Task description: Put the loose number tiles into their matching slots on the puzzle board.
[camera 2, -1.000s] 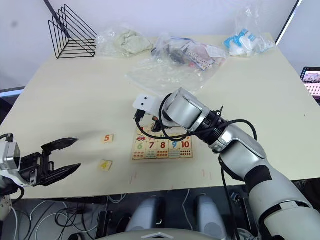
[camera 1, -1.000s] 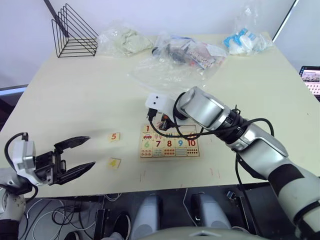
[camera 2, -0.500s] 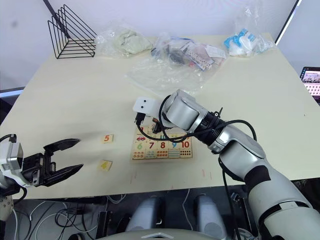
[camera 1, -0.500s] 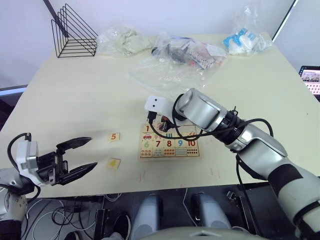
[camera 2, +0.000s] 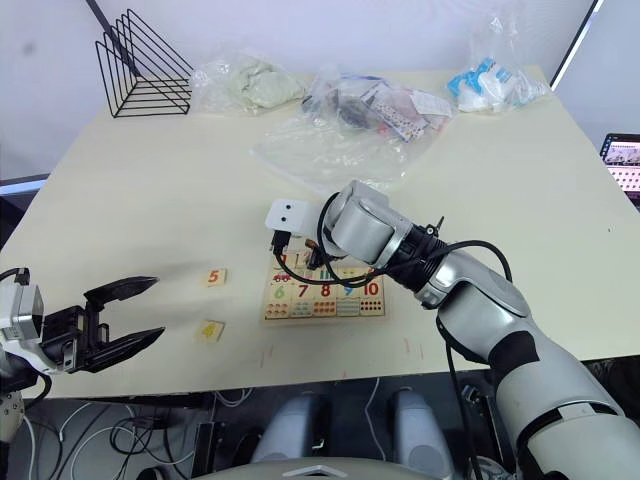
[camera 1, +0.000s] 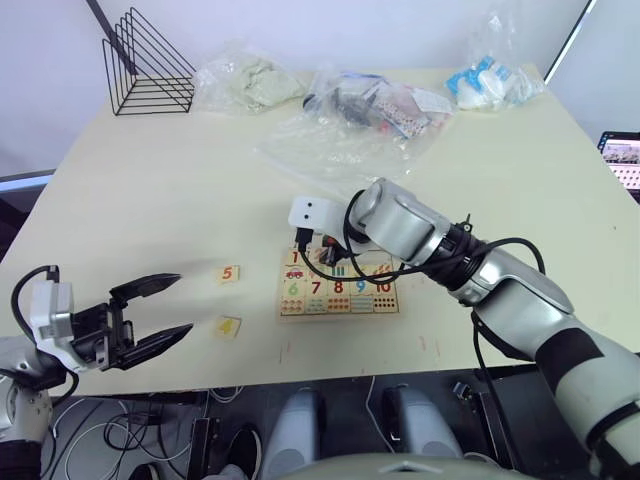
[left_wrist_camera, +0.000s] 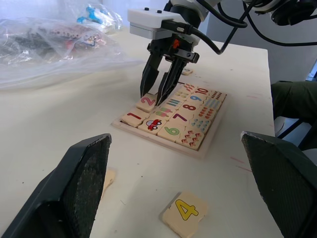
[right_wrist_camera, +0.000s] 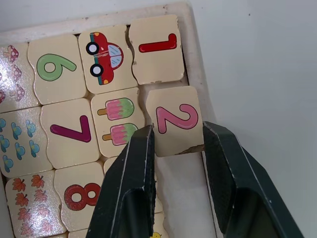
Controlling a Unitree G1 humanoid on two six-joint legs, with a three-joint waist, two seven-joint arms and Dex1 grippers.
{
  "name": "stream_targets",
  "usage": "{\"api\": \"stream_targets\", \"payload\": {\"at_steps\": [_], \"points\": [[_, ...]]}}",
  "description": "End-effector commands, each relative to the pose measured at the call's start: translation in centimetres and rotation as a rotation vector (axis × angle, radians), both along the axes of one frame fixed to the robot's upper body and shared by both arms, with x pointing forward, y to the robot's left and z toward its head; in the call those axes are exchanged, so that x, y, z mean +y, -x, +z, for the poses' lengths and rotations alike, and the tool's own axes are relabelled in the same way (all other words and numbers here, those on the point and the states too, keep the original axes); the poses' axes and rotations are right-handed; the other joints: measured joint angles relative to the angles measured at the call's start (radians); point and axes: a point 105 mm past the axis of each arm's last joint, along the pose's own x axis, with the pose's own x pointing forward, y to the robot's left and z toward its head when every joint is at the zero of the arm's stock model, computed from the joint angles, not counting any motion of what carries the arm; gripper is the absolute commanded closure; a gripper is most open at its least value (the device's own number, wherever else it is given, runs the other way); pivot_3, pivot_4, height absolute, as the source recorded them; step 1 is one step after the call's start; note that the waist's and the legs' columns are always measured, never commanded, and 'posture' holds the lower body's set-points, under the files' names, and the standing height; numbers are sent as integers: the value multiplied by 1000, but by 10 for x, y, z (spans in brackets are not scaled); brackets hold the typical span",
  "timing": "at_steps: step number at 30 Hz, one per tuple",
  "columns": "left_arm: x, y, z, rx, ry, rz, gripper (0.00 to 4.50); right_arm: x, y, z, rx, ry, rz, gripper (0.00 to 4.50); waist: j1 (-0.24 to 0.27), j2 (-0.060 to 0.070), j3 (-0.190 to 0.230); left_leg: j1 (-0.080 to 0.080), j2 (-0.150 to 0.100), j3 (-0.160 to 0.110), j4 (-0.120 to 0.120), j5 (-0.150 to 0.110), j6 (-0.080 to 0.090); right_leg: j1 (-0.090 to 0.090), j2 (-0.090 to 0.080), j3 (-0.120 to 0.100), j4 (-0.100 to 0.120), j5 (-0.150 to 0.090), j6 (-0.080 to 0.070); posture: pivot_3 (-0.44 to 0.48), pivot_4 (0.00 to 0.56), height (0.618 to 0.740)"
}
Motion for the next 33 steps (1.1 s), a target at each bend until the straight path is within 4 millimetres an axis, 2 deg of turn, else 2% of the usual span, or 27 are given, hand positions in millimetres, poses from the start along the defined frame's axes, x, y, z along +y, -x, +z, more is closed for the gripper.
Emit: {"api": "stream_targets", "payload": {"at_steps": [1, 33], "points": [[1, 5, 7, -34, -10, -15, 0, 7, 1, 9, -36, -15, 38, 3656, 0, 0, 0, 0, 0, 0, 0, 0, 0, 0, 0, 0, 0, 0, 0, 0, 150, 740], [3, 7, 3, -22, -12, -6, 0, 5, 3, 1, -32, 7, 92, 3656, 0, 0, 0, 0, 0, 0, 0, 0, 0, 0, 0, 0, 0, 0, 0, 0, 150, 740]]}}
